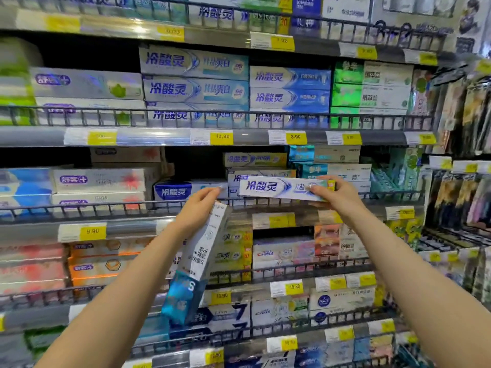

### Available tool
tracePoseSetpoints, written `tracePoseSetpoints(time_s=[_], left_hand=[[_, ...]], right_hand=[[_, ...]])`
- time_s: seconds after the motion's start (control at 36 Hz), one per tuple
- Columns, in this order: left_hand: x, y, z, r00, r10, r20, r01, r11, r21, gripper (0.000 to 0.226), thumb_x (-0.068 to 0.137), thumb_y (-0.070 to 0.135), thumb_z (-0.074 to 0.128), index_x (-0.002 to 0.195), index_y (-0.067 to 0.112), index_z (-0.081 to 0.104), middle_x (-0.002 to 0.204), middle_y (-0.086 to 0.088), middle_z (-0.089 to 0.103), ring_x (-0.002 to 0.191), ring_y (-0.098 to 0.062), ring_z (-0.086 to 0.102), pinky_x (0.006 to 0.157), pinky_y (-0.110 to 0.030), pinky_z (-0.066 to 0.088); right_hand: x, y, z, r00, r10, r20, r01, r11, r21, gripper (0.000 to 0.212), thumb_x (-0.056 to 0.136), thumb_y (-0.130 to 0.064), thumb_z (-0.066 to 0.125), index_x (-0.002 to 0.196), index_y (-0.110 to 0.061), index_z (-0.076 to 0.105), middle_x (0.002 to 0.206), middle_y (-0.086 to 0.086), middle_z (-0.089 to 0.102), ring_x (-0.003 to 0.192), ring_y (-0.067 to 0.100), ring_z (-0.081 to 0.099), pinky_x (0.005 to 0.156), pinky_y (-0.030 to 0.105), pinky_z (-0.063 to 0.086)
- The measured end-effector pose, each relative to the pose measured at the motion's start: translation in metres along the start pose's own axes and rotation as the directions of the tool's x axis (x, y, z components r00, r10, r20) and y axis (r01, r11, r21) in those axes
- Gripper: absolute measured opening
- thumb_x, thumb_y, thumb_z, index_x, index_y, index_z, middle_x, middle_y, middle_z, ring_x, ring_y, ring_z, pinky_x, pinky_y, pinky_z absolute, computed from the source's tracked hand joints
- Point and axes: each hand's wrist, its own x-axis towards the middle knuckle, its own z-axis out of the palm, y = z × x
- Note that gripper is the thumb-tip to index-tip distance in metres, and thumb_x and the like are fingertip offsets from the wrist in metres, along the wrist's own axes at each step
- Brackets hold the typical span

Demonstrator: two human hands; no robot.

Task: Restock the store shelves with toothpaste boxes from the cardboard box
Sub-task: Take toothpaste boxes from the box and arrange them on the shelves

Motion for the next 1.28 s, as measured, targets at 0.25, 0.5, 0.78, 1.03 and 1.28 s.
tracePoseSetpoints(time_s=[0.25,0.5,0.78,1.03,1.28], left_hand=[[0.022,0.010,0.001,0.997,0.002,-0.073,-0.001,1.000,0.011,0.037,0.098,0.039,0.039,0.130,0.024,0.051,0.121,0.012,0.049,0.111,-0.002,0.042,0.093,-0.022,0.030],[0.027,0.005,0.006,0.994,-0.010,-0.111,0.013,1.000,0.021,0.037,0.098,0.039,0.039,0.131,0.026,0.049,0.122,0.015,0.048,0.115,-0.001,0.040,0.094,-0.022,0.029],[0.025,0.005,0.012,0.989,0.009,-0.149,-0.003,0.999,0.040,0.040,0.099,0.037,0.038,0.135,0.022,0.047,0.136,0.009,0.047,0.117,-0.001,0.039,0.096,-0.021,0.028],[0.023,0.005,0.014,0.986,-0.001,-0.166,0.010,0.998,0.056,0.043,0.098,0.040,0.037,0.135,0.020,0.048,0.138,0.006,0.047,0.117,-0.004,0.041,0.096,-0.022,0.029],[0.018,0.009,0.016,0.984,-0.040,-0.174,0.050,0.998,0.049,0.051,0.088,0.058,0.042,0.121,0.023,0.058,0.112,0.007,0.059,0.096,-0.004,0.053,0.077,-0.025,0.041]], right_hand=[[0.065,-0.008,0.021,0.984,-0.142,0.107,0.159,0.974,-0.164,0.036,0.075,-0.023,0.076,0.105,-0.027,0.056,0.104,0.006,0.058,0.091,0.022,0.060,0.074,0.025,0.055],[0.082,0.006,0.012,0.962,-0.137,0.238,0.179,0.970,-0.164,0.033,0.079,-0.020,0.073,0.105,-0.024,0.054,0.099,0.000,0.059,0.090,0.021,0.061,0.082,0.036,0.053],[0.088,0.013,0.010,0.948,-0.150,0.280,0.230,0.932,-0.279,0.039,0.080,-0.022,0.072,0.114,-0.020,0.052,0.098,-0.008,0.055,0.084,0.009,0.058,0.068,0.018,0.048],[0.083,0.030,0.027,0.916,-0.202,0.348,0.386,0.681,-0.623,0.047,0.086,-0.039,0.062,0.128,-0.019,0.055,0.128,0.015,0.043,0.125,0.031,0.036,0.104,0.037,0.031],[0.073,0.041,0.027,0.860,-0.223,0.458,0.501,0.535,-0.680,0.052,0.096,-0.038,0.044,0.144,-0.020,0.033,0.153,0.006,0.025,0.142,0.020,0.020,0.116,0.042,0.015]])
